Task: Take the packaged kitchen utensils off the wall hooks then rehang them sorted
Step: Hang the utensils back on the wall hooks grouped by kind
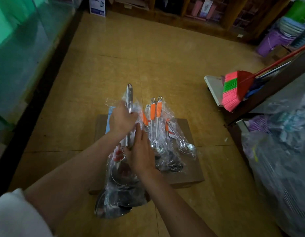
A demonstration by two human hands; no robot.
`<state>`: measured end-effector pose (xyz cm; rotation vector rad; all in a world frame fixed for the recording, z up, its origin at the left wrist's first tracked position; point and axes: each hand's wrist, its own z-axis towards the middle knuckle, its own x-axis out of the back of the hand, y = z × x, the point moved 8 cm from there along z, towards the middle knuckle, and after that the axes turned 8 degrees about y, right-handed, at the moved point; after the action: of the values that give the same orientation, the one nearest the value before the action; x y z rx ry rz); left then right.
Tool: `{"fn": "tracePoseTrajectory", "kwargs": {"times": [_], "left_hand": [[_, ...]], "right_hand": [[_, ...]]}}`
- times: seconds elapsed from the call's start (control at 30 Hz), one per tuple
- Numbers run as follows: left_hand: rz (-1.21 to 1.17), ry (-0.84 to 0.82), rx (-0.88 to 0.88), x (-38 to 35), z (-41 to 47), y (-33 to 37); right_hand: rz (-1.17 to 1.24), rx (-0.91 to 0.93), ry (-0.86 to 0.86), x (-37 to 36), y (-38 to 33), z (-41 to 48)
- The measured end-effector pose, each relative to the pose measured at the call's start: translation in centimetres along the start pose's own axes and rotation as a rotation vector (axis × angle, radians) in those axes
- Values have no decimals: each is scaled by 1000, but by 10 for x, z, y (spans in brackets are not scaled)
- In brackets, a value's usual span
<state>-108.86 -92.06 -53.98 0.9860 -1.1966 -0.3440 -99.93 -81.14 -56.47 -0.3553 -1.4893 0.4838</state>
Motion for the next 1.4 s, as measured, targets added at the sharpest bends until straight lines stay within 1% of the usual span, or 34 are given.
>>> {"fn": "tracePoseTrajectory", "kwargs": {"times": [0.07,0.13,0.23,0.33,0.43,0.5,0.63,0.8,0.87,0.97,1.03,1.13,1.2,1.27,1.4], "left_hand": [[-125,-50,13,0,1,3],[-147,-92,-24,3,1,10],[-162,-105,-81,12,-1,25],[-268,-126,-42,19,2,32],[-313,-122,-79,30,-1,53],[-337,-128,-92,33,-2,67],[-339,-139,-118,36,-11,99],[-321,-182,-206,35,-38,155],[-325,-201,-242,28,-56,186],[-285,-196,-392,15,-98,253],[-313,-222,-510,3,-141,310],[-387,-319,-650,-19,-223,392],[-440,-401,-734,-30,-283,437],[-496,-447,-805,-36,-343,475],[-583,-498,-855,-39,-456,534]], "right_hand": [[12,-1,32,7,0,-2],[17,10,36,11,-1,-2],[92,-9,49,18,-3,-3],[325,-119,82,29,0,-6],[532,-257,43,36,8,-4],[559,-270,36,42,11,-1],[557,-240,68,67,16,2],[564,-236,151,117,26,-12],[545,-260,233,145,41,-20],[514,-295,337,205,69,-41],[470,-302,449,258,92,-63],[425,-341,624,337,139,-110],[376,-381,675,386,169,-150],[355,-426,725,432,195,-197],[315,-486,839,504,239,-282]]}}
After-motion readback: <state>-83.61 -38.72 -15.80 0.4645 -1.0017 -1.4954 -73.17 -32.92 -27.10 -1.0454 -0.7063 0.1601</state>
